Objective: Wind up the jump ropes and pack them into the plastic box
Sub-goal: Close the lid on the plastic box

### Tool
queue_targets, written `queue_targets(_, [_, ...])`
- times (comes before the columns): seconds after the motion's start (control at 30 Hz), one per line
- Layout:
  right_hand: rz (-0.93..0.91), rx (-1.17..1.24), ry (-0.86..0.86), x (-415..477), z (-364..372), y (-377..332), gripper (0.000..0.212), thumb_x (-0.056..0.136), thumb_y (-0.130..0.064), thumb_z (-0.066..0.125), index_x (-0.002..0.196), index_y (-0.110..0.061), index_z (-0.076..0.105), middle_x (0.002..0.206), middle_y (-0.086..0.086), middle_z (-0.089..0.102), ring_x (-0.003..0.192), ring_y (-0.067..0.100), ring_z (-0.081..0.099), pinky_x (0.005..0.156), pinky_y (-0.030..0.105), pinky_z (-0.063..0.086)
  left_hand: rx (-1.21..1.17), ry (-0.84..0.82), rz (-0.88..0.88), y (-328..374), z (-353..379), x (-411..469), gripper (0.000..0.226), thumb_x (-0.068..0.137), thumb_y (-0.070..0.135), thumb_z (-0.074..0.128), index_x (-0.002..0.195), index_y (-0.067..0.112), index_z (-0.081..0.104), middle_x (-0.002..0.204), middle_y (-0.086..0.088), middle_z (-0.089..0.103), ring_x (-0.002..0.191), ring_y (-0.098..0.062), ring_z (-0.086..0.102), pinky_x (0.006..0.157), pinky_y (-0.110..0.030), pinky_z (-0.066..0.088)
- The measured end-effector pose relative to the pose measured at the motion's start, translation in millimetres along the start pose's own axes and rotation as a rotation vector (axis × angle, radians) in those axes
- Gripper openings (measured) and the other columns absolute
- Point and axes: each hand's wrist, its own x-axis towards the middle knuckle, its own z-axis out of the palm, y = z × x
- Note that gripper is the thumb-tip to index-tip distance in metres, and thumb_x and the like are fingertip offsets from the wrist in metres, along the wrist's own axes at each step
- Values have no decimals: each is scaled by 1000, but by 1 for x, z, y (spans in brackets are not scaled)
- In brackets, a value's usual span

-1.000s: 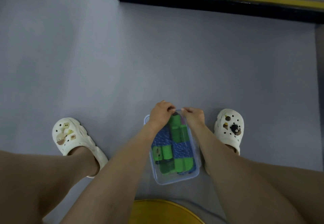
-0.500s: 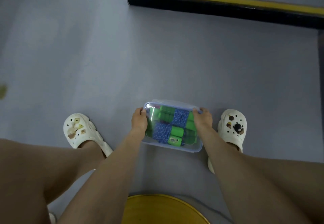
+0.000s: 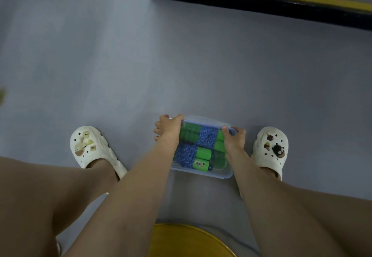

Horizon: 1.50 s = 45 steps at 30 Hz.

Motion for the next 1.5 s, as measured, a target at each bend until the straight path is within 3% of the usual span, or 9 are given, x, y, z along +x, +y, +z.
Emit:
queue_targets(0.17, [40,25,-13,2,2,1,32,87,-36,66,103,-20,44,123,13,54,107,31,53,91,41,44,71,9,-47,7,1,2,55,76,42,66,124,19,51,132,-10,38,119,-32,35,104,-45,33])
queue_targets(0.27, [42,20,-14,2,2,0,33,86,-37,66,102,-21,43,124,12,54,110,32,53,92,42,45,87,12,-76,12,0,1,22,78,38,66,81,19,57,128,-12,41,116,-33,38,99,-39,33])
queue_targets(0.33, [46,5,-19,2,2,0,33,87,-38,65,101,-20,41,124,12,53,110,34,52,90,42,44,89,21,-90,12,1,0,22,77,36,65,69,21,51,125,-13,41,113,-33,38,98,-40,34])
queue_targets(0.53, [48,-22,-7,2,3,0,35,88,-39,63,99,-20,36,126,11,51,113,34,50,96,44,43,63,114,-57,11,9,-3,5,76,29,61,78,25,58,111,-7,39,95,-26,29,97,-47,38])
queue_targets(0.67, [53,-32,0,3,5,-1,34,87,-40,64,98,-21,38,125,11,51,114,34,50,100,50,41,131,176,-59,14,12,-5,30,78,29,57,108,26,61,121,-9,45,106,-28,40,93,-40,32])
queue_targets(0.93, [213,38,-7,4,7,-15,47,75,-51,66,106,-19,51,126,7,49,118,31,46,103,49,38,179,185,-45,12,16,-5,22,82,33,53,103,26,55,120,-8,43,108,-28,39,93,-40,29])
queue_targets(1.1, [252,-14,116,14,18,-15,36,55,-46,61,70,-14,57,113,8,61,101,33,56,92,47,47,176,161,-47,12,16,-4,22,82,32,52,103,26,56,119,-7,42,107,-28,38,92,-40,29])
queue_targets(1.3, [294,-169,263,11,26,-28,44,77,-31,56,118,-16,50,127,11,51,115,33,46,99,48,38,200,189,-67,13,20,0,24,82,33,51,105,27,56,119,-7,42,108,-27,38,93,-40,29])
queue_targets(1.5, [284,-326,292,17,34,-28,37,85,-25,50,120,-13,54,130,13,45,118,32,40,100,44,33,238,209,-87,15,23,3,21,86,32,49,105,27,56,120,-7,42,108,-28,39,91,-39,28])
